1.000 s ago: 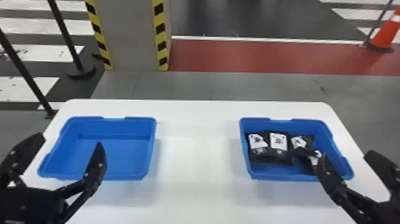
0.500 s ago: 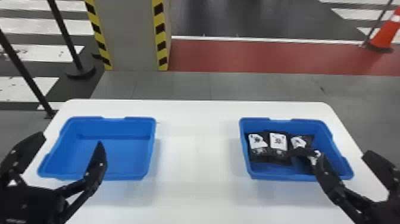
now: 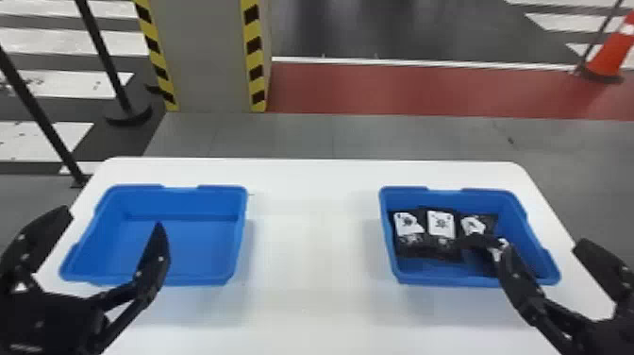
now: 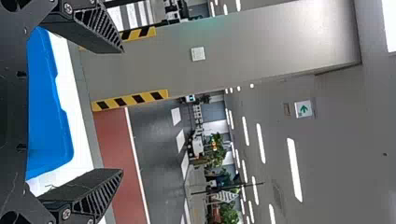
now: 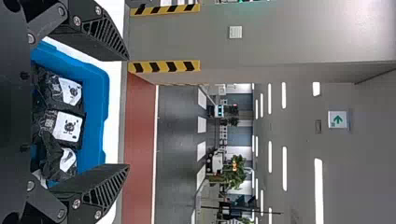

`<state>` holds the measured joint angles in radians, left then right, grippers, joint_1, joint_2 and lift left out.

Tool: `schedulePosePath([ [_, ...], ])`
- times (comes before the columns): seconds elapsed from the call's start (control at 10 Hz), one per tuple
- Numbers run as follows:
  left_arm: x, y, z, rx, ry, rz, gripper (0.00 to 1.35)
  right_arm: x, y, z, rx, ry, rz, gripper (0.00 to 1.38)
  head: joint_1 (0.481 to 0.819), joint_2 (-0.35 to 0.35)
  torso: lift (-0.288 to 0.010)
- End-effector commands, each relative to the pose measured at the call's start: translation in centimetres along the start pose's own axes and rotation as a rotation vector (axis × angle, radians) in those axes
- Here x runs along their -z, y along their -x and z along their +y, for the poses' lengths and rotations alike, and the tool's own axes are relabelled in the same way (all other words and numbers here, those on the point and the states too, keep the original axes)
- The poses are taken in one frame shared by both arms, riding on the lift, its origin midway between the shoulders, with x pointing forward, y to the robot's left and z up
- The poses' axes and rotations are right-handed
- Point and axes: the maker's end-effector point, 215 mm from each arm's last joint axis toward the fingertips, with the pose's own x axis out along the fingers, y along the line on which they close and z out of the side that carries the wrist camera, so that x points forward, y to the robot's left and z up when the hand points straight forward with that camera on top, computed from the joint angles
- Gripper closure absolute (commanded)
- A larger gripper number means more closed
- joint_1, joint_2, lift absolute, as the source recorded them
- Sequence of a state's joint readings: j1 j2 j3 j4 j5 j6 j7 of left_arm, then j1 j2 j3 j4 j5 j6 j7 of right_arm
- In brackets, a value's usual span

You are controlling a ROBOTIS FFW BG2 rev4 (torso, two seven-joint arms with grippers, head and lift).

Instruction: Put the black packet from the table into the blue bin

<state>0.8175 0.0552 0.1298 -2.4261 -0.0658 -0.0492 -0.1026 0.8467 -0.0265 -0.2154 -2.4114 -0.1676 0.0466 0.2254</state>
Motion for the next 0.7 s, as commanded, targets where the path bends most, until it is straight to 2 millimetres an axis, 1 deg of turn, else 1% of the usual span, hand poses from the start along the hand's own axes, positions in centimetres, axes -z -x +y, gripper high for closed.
schedulePosePath([
  [0.0,0.00,0.00,0.08,-0.001,-0.001,0.000,0.11,0.00,0.00,0.00,0.000,0.000,0.000,0.22,0.695,-0.028,-0.110],
  [0.6,0.02,0.07,0.11,0.000,-0.003,0.000,0.11,-0.12,-0.02,0.11,-0.002,-0.001,-0.002,0.22,0.695,-0.023,-0.110],
])
